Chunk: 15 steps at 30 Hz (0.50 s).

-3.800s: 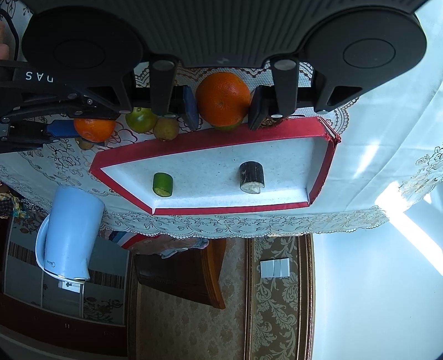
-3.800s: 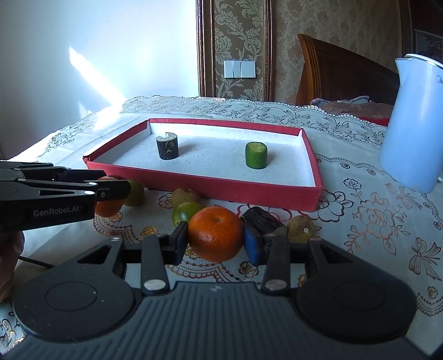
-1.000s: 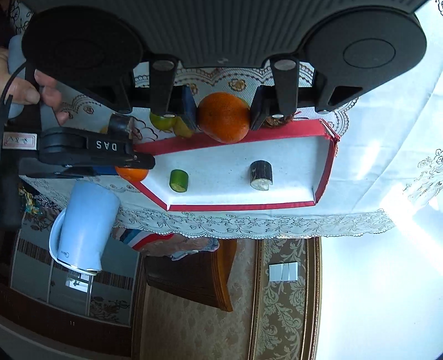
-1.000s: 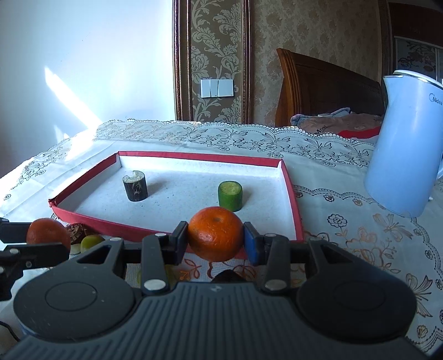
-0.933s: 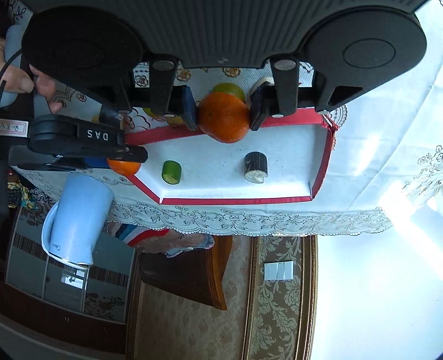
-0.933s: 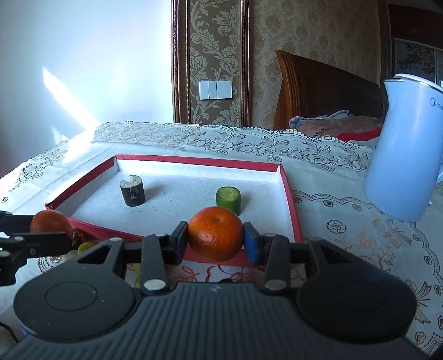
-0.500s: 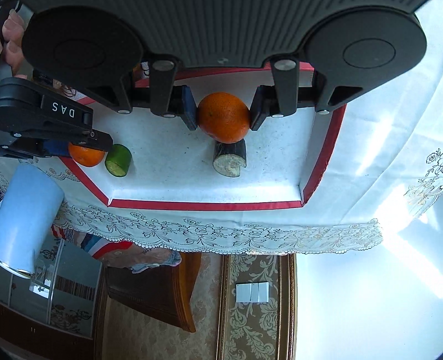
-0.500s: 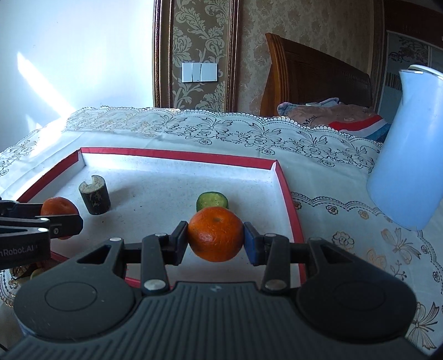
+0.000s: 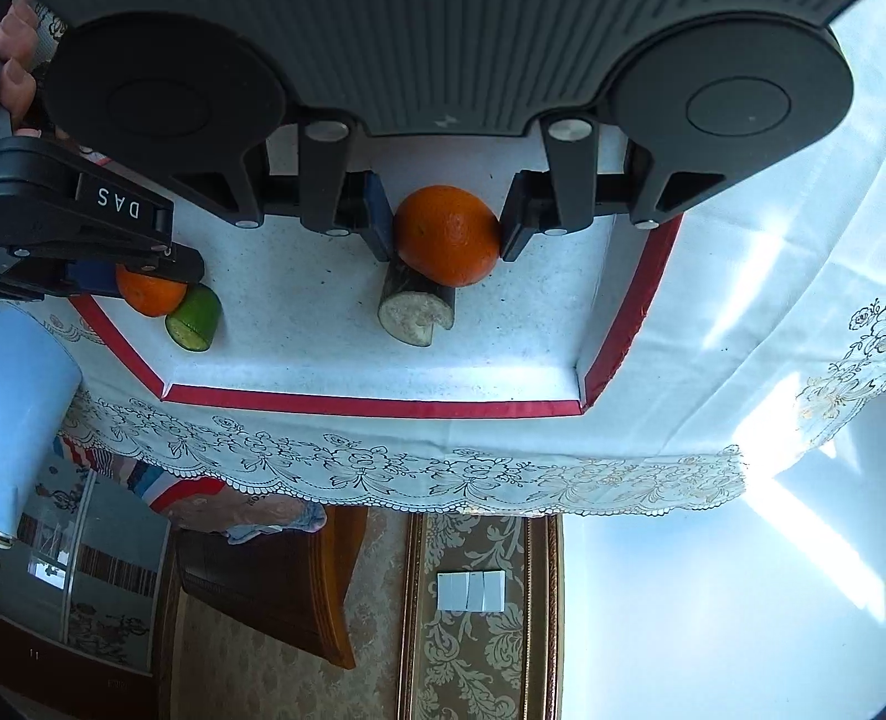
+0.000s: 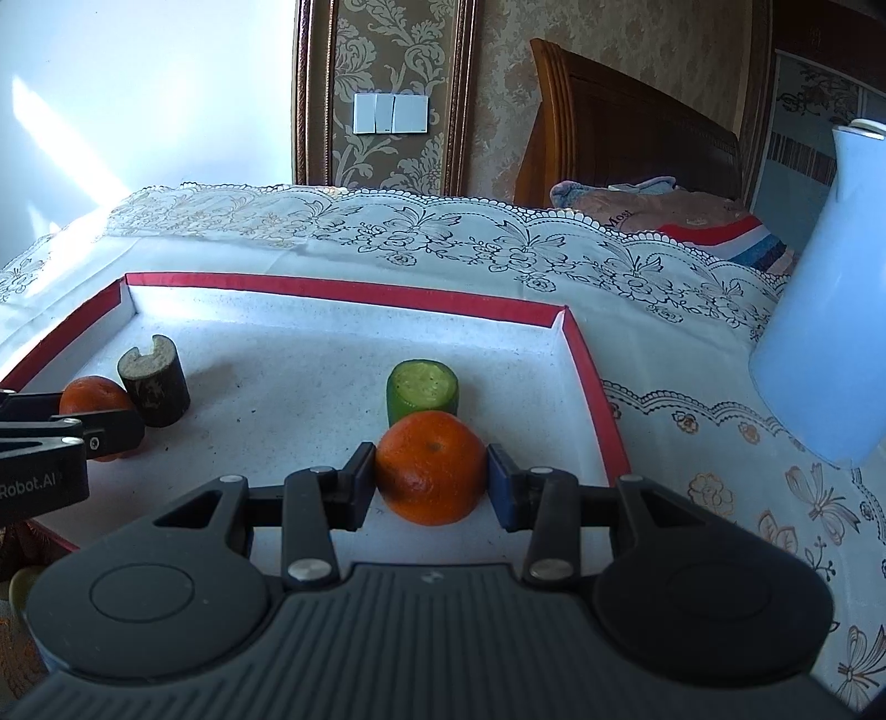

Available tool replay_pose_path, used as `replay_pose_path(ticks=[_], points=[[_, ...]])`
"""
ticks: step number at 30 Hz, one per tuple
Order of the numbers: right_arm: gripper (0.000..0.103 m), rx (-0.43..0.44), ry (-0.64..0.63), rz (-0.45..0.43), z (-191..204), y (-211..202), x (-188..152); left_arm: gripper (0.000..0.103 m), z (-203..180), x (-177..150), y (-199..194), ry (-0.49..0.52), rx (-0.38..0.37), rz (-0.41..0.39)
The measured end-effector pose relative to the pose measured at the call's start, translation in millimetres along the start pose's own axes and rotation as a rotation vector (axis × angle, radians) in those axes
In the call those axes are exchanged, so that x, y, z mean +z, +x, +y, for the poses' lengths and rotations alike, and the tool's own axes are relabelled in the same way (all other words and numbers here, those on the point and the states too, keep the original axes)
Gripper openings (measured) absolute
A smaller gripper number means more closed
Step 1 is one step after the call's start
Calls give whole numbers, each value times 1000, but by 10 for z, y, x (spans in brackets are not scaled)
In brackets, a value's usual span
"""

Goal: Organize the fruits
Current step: 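Lower and release the orange with the left gripper while the right releases its orange in the tray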

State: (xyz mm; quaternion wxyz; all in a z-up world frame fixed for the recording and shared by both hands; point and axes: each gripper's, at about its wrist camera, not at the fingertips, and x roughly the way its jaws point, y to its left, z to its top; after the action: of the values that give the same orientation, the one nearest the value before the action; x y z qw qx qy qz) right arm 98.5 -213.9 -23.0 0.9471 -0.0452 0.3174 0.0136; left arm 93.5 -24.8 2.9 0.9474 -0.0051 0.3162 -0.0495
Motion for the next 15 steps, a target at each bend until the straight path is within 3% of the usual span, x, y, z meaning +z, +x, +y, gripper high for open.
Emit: replay_pose_path(ticks=[5,15], points=[[40,-7,-5,14,15,41,35,41,-46,73,129,6,32,-6],[40,-1,1,22,-11,55,44,47,-28,47,165,-6,23,21]])
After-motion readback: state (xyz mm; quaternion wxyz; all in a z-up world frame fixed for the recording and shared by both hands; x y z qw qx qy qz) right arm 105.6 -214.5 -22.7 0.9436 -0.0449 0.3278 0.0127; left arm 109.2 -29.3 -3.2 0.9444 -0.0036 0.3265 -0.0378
